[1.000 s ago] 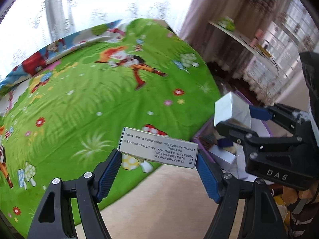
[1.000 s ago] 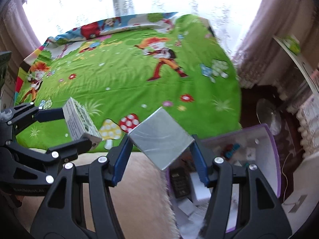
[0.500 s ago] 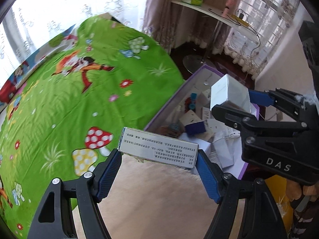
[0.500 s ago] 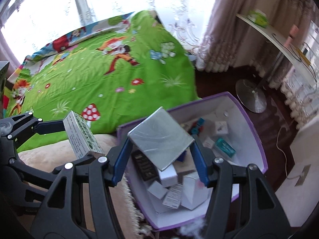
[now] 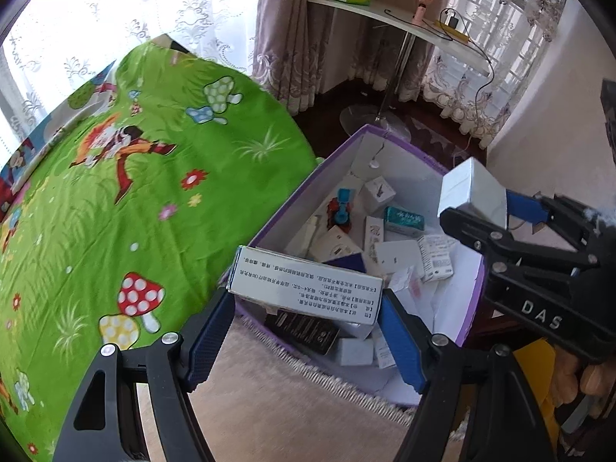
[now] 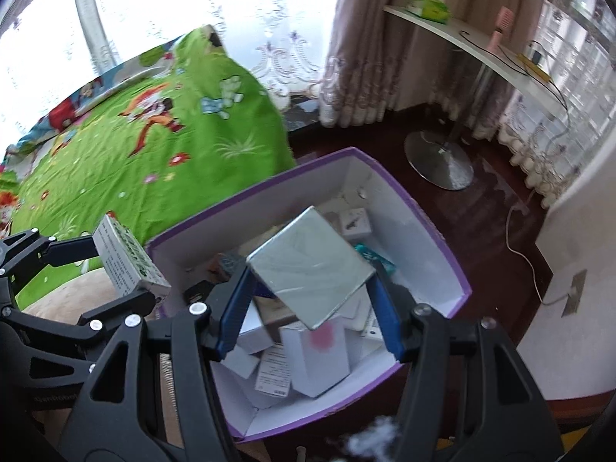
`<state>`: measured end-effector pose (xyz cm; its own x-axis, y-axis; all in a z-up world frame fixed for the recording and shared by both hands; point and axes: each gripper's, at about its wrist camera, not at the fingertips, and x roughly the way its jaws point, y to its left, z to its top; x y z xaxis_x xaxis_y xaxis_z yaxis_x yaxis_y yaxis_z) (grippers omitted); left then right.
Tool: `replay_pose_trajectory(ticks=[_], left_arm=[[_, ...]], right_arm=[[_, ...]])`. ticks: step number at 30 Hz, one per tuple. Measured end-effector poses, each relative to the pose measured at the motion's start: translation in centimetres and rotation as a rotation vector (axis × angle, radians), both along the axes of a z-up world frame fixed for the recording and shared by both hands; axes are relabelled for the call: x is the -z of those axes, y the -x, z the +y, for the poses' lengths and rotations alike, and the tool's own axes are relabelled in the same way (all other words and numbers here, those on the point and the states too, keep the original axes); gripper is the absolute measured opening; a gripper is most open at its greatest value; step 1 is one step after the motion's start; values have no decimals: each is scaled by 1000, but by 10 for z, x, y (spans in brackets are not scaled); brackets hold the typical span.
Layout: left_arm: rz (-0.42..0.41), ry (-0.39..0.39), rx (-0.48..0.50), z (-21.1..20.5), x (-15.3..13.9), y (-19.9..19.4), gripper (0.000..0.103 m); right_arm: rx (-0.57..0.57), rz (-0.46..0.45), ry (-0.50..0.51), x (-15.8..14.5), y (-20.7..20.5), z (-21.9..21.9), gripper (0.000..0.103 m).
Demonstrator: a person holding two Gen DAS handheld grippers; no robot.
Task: Organize rigid objects
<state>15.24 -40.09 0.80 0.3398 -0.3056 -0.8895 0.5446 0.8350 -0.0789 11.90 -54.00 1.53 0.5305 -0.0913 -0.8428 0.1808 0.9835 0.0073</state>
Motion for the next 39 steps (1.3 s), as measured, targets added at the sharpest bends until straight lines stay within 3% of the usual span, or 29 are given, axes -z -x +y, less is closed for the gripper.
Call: replay_pose_trajectory(ticks=[9,20,24,27,34,39], left_arm=[[10,60,19,-15,8,-5,76],[15,80,25,-17,9,0,82],[22,93,32,-16,7,4,82],[20,87,35,-16,7,9,82],[41,42,22,-14,12,13,82],[66,60,21,-10,14,14,82]], right_arm=[[53,18,14,10,0,-17,63],[78,41,-19,16,3,-21,65],[90,36,13,14,8,-20,68],[90,34,46,14,9,-16,74],[87,19,52,10,9,-14,74],[86,14,48,8,11,-14,74]])
